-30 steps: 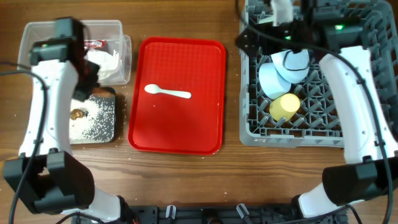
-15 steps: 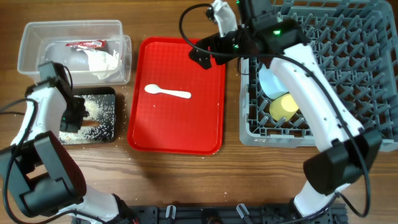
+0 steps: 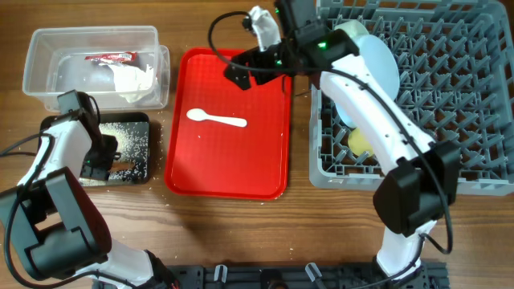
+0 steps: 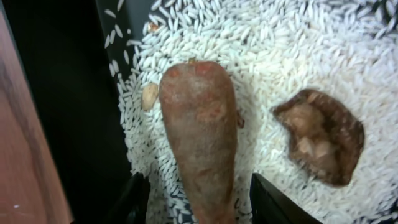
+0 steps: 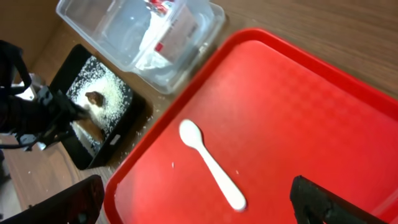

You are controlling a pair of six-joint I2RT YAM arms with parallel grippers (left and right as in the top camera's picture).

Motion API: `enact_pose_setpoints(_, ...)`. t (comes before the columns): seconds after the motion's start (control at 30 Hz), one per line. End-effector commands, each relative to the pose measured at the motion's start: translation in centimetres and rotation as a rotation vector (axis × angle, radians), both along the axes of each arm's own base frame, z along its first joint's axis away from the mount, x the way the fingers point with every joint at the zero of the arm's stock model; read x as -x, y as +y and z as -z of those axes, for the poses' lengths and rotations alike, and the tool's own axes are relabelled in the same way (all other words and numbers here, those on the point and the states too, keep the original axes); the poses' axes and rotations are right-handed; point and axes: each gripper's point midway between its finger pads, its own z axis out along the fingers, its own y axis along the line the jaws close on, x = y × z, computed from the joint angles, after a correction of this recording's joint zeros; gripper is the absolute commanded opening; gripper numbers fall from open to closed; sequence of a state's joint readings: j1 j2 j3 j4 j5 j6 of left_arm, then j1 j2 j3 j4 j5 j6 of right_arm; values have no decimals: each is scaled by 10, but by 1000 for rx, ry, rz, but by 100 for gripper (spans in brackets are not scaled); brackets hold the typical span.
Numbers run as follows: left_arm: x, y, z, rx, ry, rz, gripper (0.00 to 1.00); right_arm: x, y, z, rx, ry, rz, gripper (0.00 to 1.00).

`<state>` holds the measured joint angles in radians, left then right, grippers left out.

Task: Sort waste into correct bins and load items into the dishwasher rack
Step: 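Drop the carrot onto the black tray with the left gripper, then grasp the white spoon on the red tray with the right gripper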

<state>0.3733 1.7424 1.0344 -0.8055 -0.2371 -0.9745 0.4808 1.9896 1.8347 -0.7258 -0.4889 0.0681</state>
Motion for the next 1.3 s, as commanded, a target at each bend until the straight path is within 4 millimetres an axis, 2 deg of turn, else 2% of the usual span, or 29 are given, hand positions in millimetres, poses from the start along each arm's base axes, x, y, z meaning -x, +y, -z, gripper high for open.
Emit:
enact_pose_setpoints(0.0, -14, -3, -35, 23, -41, 109, 56, 1, 27, 13, -10, -13, -37, 95)
enact_pose_setpoints(0.13, -20, -2, -88, -8, -98, 156, 60, 1, 49, 26, 9, -51, -54, 92)
enact_pose_setpoints(0.2, -29, -6, -119, -36, -168, 235, 69, 3, 59, 41, 48, -65, -59, 91)
enact_pose_setpoints(0.27, -34, -11, -137, -57, -224, 274, 77, 7, 68, 54, 80, -75, -79, 89)
enact_pose_setpoints(0.33, -35, -18, -155, -83, -281, 298, 83, 10, 76, 78, 134, -76, -88, 85)
enact_pose_setpoints(0.4, -36, -24, -165, -96, -312, 315, 88, 16, 83, 95, 166, -77, -127, 82)
enact_pose_setpoints(0.47, -35, -26, -170, -102, -327, 321, 99, 23, 89, 111, 189, -72, -164, 79)
enact_pose_setpoints(0.73, -35, -25, -170, -106, -325, 317, 100, 24, 99, 168, 239, -58, -205, 63)
enact_pose_setpoints(1.0, -35, -25, -170, -106, -325, 317, 100, 11, 110, 193, 214, -96, -197, 41)
enact_pose_setpoints(1.13, -35, -25, -170, -106, -325, 317, 100, 13, 109, 210, 229, -71, -200, 37)
enact_pose_setpoints(1.27, -35, -25, -170, -106, -325, 317, 100, 28, 104, 221, 261, -9, -221, 36)
